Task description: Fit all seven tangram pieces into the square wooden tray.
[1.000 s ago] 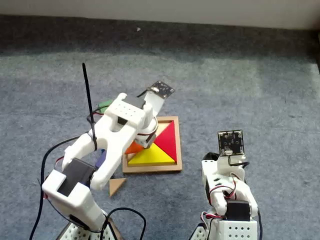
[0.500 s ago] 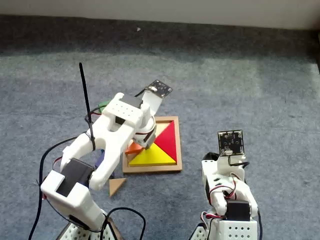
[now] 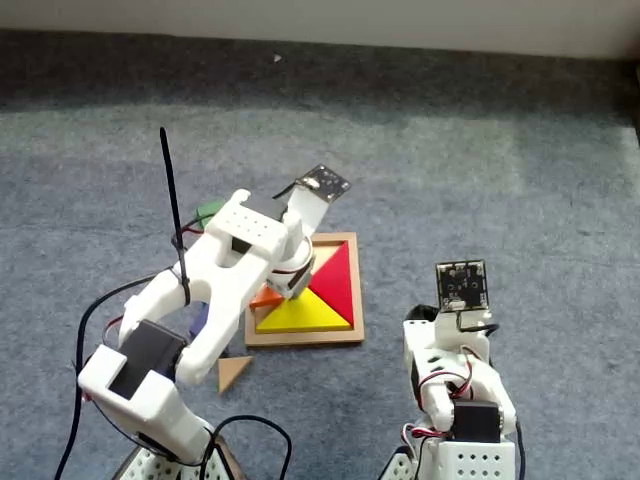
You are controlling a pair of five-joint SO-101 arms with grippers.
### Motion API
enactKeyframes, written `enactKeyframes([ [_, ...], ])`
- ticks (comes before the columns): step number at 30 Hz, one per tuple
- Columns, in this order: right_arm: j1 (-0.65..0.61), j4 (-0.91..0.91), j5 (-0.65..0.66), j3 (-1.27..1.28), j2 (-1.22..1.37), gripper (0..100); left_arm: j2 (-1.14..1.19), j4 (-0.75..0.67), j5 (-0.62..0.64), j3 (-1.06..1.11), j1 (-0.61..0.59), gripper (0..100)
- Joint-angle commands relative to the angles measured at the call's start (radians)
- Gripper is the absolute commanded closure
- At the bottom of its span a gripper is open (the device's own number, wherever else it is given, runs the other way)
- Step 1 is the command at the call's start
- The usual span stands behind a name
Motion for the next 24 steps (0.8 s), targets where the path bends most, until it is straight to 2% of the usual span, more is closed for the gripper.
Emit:
enactKeyframes([
  [1, 0.012, -0.021, -0.005, 0.131, -0.013, 98.5, -0.015, -0.069, -0.008, 0.012, -0.016, 85],
  [11, 0.012, -0.021, -0.005, 0.131, -0.013, 98.5, -0.016, -0.173, -0.012, -0.01, -0.01, 85],
  [14, 0.012, -0.021, -0.005, 0.131, -0.013, 98.5, -0.031, -0.163, -0.012, -0.042, -0.016, 85],
  [20, 0.012, -0.021, -0.005, 0.131, -0.013, 98.5, -0.122, 0.063, -0.012, -0.105, -0.007, 85],
  [24, 0.012, -0.021, -0.005, 0.131, -0.013, 98.5, -0.209, 0.126, -0.012, -0.07, -0.041, 85],
])
